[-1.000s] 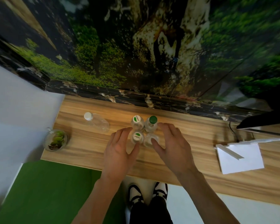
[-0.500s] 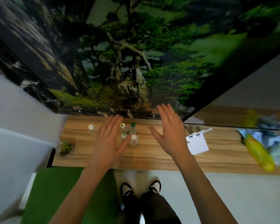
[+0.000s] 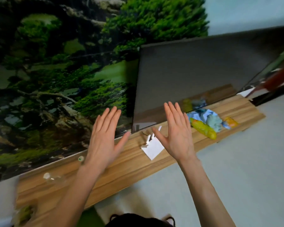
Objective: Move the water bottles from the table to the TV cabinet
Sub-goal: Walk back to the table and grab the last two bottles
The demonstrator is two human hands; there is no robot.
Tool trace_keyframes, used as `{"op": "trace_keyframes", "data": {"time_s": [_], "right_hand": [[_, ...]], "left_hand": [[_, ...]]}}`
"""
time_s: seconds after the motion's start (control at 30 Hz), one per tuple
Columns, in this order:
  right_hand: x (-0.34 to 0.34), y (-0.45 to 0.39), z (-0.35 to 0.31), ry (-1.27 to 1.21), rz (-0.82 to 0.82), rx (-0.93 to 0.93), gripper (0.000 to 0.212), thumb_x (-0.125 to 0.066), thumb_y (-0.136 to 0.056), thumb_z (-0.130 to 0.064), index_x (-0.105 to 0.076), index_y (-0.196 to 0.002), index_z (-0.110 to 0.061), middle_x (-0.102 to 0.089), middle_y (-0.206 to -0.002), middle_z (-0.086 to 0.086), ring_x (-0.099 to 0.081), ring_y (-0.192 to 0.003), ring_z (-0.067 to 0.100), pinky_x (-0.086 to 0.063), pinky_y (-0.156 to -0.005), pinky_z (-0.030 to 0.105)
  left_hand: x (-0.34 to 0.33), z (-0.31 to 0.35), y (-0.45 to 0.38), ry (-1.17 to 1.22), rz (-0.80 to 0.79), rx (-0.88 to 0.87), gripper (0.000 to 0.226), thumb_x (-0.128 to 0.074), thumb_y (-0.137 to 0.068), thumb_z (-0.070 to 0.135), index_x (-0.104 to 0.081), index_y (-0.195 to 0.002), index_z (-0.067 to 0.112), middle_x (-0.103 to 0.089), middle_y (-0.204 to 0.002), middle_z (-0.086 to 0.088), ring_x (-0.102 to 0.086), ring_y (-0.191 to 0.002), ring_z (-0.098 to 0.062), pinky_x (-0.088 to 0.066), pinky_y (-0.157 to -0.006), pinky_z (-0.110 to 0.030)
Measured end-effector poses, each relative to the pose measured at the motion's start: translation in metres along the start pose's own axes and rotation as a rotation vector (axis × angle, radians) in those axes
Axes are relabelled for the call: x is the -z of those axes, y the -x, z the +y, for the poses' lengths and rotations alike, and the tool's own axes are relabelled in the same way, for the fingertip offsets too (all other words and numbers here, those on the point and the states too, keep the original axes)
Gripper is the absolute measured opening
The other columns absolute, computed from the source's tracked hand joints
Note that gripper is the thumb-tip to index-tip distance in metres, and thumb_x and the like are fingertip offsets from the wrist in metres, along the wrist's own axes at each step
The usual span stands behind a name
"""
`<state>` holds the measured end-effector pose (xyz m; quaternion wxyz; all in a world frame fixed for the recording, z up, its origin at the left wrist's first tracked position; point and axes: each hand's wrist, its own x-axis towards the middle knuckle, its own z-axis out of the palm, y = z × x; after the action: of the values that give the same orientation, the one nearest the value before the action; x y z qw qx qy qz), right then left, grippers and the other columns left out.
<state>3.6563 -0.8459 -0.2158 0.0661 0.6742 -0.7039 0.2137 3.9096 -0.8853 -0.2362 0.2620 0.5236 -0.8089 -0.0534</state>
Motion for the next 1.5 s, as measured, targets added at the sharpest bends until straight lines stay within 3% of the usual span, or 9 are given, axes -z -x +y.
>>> {"op": "trace_keyframes", "data": {"time_s": [0.27, 0.6, 0.8, 0.97, 1.2, 1.5], "right_hand": [[0.09, 0.05, 0.142, 0.086, 0.132, -0.242, 0.086, -0.052, -0.094, -0.066, -0.025, -0.161, -0.018, -0.027, -0.168, 0.0, -0.015, -0.158, 0.019, -0.025, -0.124, 0.051], [0.197, 0.142, 0.322, 0.286, 0.279, -0.454, 0.087, -0.05, -0.095, -0.068, -0.022, -0.162, -0.02, -0.024, -0.169, -0.003, -0.012, -0.158, 0.015, -0.015, -0.127, 0.044], [0.257, 0.212, 0.396, 0.404, 0.356, -0.666, 0.085, -0.048, -0.096, -0.067, -0.02, -0.162, -0.021, -0.024, -0.169, -0.002, -0.011, -0.158, 0.015, -0.015, -0.127, 0.047], [0.295, 0.274, 0.439, 0.459, 0.408, -0.896, 0.085, -0.052, -0.096, -0.064, -0.02, -0.162, -0.02, -0.023, -0.169, 0.0, -0.01, -0.158, 0.016, -0.012, -0.128, 0.046], [0.351, 0.35, 0.502, 0.604, 0.421, -1.169, 0.087, -0.049, -0.097, -0.067, -0.015, -0.163, -0.022, -0.018, -0.171, -0.002, -0.005, -0.159, 0.015, -0.009, -0.128, 0.045], [0.403, 0.416, 0.578, 0.699, 0.497, -1.441, 0.082, -0.048, -0.097, -0.065, -0.018, -0.162, -0.024, -0.021, -0.17, -0.003, -0.007, -0.158, 0.014, -0.013, -0.128, 0.048]], "left_hand": [[-0.055, 0.172, -0.069, 0.145, 0.009, -0.231, 0.075, -0.046, -0.102, 0.058, -0.027, -0.162, 0.018, -0.025, -0.172, 0.002, -0.016, -0.162, -0.017, -0.018, -0.131, -0.045], [-0.138, 0.4, -0.078, 0.334, -0.012, -0.491, 0.073, -0.047, -0.101, 0.057, -0.034, -0.16, 0.015, -0.03, -0.17, 0.0, -0.023, -0.16, -0.021, -0.02, -0.13, -0.047], [-0.176, 0.529, -0.07, 0.451, -0.045, -0.696, 0.071, -0.047, -0.103, 0.055, -0.035, -0.159, 0.013, -0.033, -0.168, -0.002, -0.024, -0.159, -0.022, -0.008, -0.13, -0.028], [-0.211, 0.627, -0.066, 0.576, -0.122, -0.902, 0.071, -0.05, -0.102, 0.052, -0.039, -0.157, 0.009, -0.037, -0.166, -0.006, -0.029, -0.157, -0.027, -0.024, -0.129, -0.043], [-0.27, 0.768, -0.046, 0.733, -0.255, -1.096, 0.071, -0.052, -0.101, 0.051, -0.038, -0.157, 0.009, -0.037, -0.166, -0.009, -0.029, -0.157, -0.029, -0.032, -0.123, -0.054], [-0.318, 0.939, -0.015, 0.81, -0.411, -1.338, 0.072, -0.051, -0.1, 0.053, -0.036, -0.158, 0.013, -0.033, -0.169, -0.004, -0.025, -0.159, -0.025, -0.03, -0.125, -0.051]]}}
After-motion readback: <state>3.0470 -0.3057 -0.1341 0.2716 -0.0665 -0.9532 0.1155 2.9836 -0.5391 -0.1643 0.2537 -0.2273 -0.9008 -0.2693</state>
